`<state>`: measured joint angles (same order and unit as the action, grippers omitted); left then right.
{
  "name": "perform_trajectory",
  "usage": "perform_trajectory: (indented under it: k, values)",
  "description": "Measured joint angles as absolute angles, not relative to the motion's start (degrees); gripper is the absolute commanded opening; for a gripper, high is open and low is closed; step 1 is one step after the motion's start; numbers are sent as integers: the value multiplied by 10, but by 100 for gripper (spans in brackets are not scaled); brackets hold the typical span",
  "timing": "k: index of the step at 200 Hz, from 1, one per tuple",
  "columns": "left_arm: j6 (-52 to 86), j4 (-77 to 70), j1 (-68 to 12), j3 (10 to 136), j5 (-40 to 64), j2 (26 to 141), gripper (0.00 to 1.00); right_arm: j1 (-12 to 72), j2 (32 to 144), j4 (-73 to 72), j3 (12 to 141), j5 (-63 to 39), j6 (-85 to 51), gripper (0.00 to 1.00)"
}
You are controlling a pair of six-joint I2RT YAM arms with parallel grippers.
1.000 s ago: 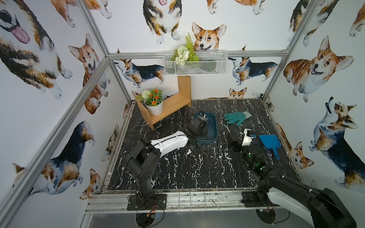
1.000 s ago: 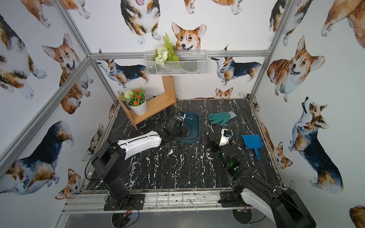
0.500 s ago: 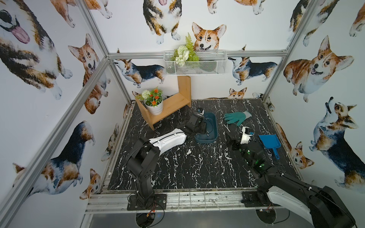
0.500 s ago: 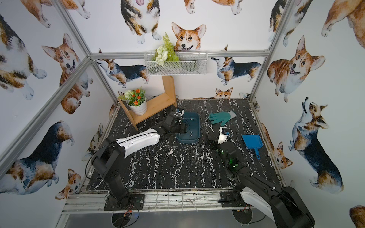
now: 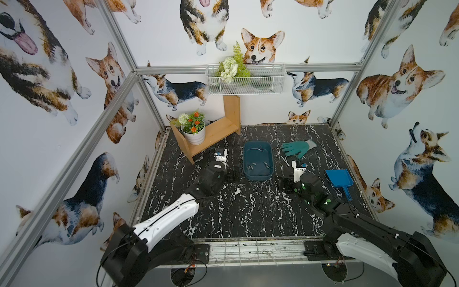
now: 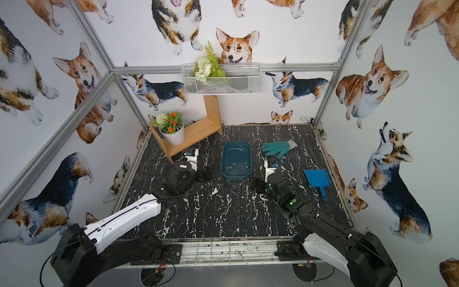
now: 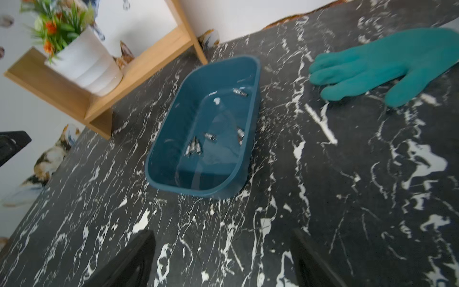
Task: Put the bit on the desktop into the storage box
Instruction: Pick up the screwdriver bit from the center of the board.
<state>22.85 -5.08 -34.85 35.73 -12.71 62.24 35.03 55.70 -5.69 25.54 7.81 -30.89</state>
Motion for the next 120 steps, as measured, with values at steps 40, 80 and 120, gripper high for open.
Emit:
perform_trajectory:
  k: [40,80,120]
  values:
    - [214,-90,-346,213,-174,481,100,420,611,24,292,100,-358,87]
    - [192,-135,-346,130,-204,399,100,475,678,88,324,121,-417,83]
    - [180,-156,-345,119,-221,380,100,495,713,116,330,122,-455,71]
